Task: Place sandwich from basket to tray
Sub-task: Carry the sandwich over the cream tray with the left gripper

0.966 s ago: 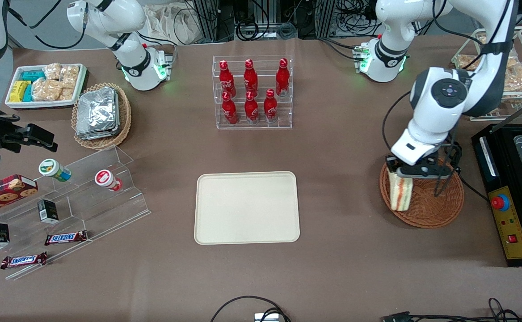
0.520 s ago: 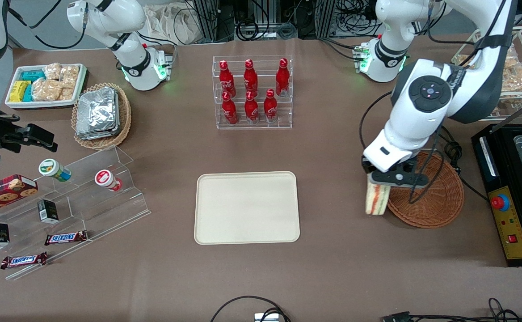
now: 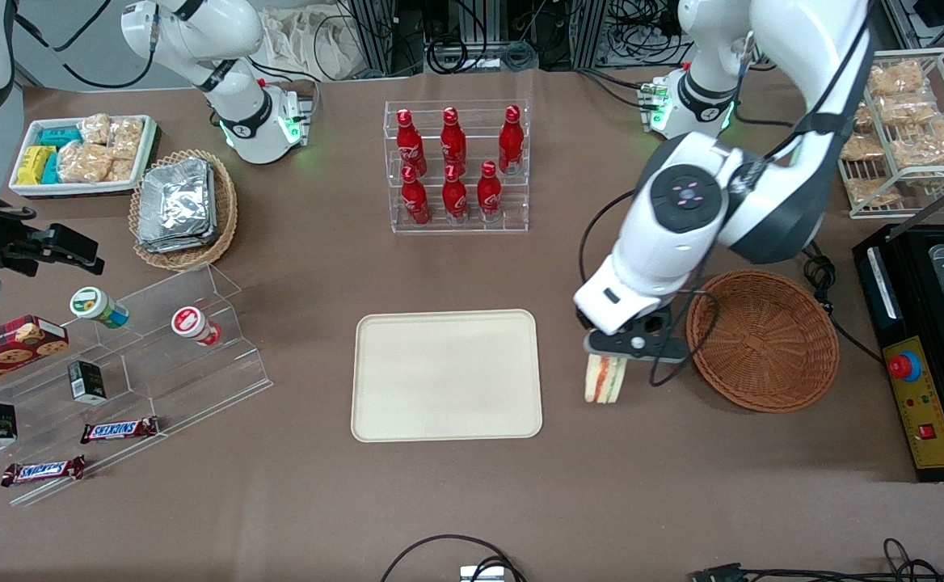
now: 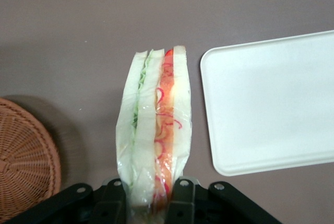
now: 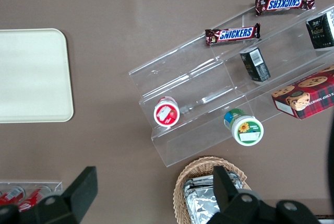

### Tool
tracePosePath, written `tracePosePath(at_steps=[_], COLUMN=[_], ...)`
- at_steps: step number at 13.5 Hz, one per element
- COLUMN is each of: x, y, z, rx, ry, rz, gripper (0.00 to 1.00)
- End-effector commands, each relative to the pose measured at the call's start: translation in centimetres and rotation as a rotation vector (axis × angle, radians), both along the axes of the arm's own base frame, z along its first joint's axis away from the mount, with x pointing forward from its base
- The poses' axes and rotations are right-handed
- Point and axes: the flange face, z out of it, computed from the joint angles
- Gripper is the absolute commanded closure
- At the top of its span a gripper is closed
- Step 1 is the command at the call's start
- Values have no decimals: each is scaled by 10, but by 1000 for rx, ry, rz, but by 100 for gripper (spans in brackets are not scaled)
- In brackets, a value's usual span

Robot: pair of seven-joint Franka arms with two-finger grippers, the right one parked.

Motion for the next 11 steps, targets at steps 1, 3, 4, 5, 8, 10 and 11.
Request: tracePosePath(at_steps=[1, 3, 4, 5, 8, 10, 11], x=[14, 15, 18, 13, 5, -2, -7], y=[-41, -72, -78, -89, -108, -126, -135], z=[-28, -44, -57, -69, -100, -119, -130], rx=[19, -10, -16, -18, 3, -16, -15], ry=[-5, 3, 18, 30, 30, 23, 22], rz=[71, 83, 103, 94, 83, 63, 62], gripper=[77, 77, 77, 77, 77, 77, 77])
